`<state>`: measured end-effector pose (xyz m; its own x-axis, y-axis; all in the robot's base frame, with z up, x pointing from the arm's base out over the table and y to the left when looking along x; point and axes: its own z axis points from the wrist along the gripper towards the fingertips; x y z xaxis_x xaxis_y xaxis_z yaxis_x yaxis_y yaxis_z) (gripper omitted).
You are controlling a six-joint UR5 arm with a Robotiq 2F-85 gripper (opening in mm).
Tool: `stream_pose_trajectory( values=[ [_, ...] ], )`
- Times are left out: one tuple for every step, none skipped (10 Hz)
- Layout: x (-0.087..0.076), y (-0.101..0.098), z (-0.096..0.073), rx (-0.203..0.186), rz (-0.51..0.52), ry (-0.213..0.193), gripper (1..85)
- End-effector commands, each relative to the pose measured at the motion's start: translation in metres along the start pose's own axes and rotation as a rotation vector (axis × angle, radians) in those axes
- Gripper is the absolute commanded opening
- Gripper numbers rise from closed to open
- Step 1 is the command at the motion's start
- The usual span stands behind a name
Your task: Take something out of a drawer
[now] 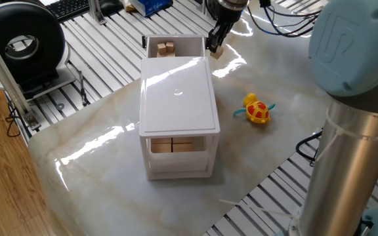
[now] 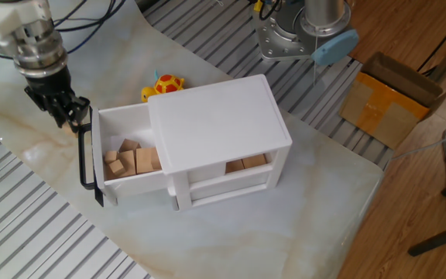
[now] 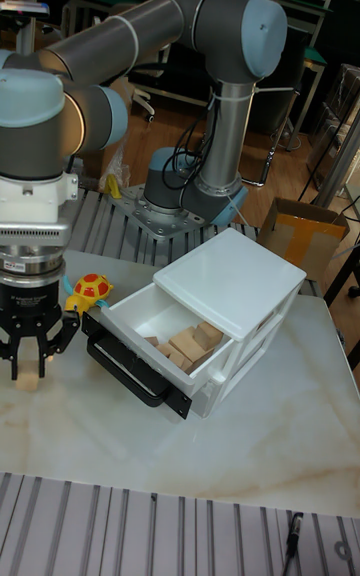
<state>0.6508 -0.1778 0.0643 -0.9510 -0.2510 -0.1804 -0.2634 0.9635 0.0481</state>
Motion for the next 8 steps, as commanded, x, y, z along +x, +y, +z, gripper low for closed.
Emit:
stream_pose_trajectory(
  values=[
    [-0.004,-0.002,0.012,0.004,0.013,-0.012,1.0],
    [-0.002,-0.002,0.015,0.0,0.014,-0.005,2.3],
    [-0.001,-0.003,0.02,0.003,0.008,-0.005,5.0],
    [0.0,-0.002,0.022,-0.002,0.006,-0.008,11.7],
    [0.0,-0.003,0.023,-0.003,-0.001,-0.009,12.0],
    [0.0,-0.002,0.026,-0.007,-0.003,-0.012,12.0],
    [-0.001,-0.002,0.028,-0.008,-0.006,-0.014,13.0],
    [-0.001,-0.002,0.029,-0.01,-0.009,-0.014,15.0]
  ],
)
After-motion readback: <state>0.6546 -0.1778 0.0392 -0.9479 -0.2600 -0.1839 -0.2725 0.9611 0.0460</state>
